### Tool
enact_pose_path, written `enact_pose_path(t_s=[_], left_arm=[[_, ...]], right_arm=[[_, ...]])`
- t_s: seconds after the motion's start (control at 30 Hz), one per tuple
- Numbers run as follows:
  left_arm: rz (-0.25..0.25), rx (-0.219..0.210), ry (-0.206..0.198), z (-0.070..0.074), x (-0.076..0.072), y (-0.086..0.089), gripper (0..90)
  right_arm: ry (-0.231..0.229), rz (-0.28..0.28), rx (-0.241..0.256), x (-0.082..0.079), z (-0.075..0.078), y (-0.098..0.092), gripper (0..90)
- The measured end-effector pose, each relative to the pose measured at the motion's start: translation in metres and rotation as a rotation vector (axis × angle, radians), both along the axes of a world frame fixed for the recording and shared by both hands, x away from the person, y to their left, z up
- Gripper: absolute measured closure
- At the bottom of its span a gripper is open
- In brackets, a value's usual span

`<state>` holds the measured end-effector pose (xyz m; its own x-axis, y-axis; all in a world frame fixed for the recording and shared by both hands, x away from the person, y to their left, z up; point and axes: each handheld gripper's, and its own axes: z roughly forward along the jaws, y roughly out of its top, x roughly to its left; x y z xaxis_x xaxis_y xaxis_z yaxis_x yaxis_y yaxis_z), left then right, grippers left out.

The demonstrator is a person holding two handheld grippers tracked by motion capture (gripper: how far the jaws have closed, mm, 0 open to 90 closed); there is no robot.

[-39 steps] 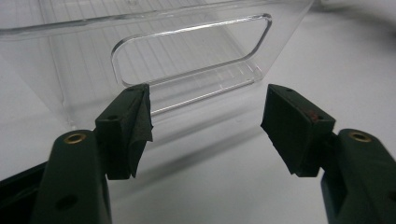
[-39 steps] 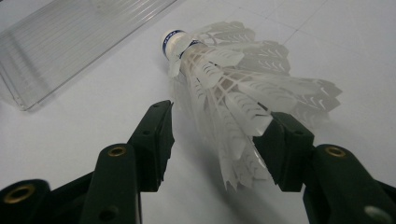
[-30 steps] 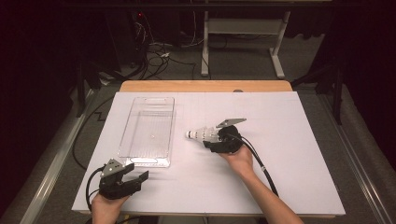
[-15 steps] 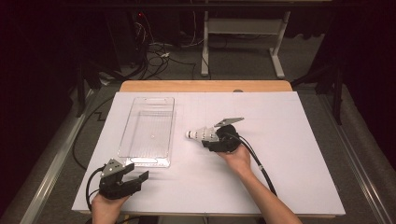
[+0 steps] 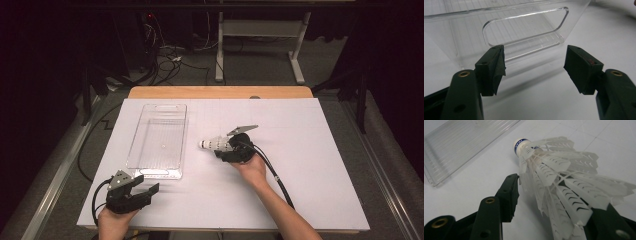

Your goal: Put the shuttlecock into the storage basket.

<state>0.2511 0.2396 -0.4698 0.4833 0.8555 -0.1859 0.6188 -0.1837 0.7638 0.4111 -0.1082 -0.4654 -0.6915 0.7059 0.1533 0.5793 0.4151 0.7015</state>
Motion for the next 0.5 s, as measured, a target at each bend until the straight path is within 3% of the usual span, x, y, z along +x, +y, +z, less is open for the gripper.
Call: enact_pose_path(t_s=[0.5], left_arm=[[-0.002, -0.001, 0.001, -0.0001, 0.0002, -0.0001, 33.7]], right_arm=[[0.006, 0.009, -0.025, 0.0025, 0.0045, 0.0064, 59.7]])
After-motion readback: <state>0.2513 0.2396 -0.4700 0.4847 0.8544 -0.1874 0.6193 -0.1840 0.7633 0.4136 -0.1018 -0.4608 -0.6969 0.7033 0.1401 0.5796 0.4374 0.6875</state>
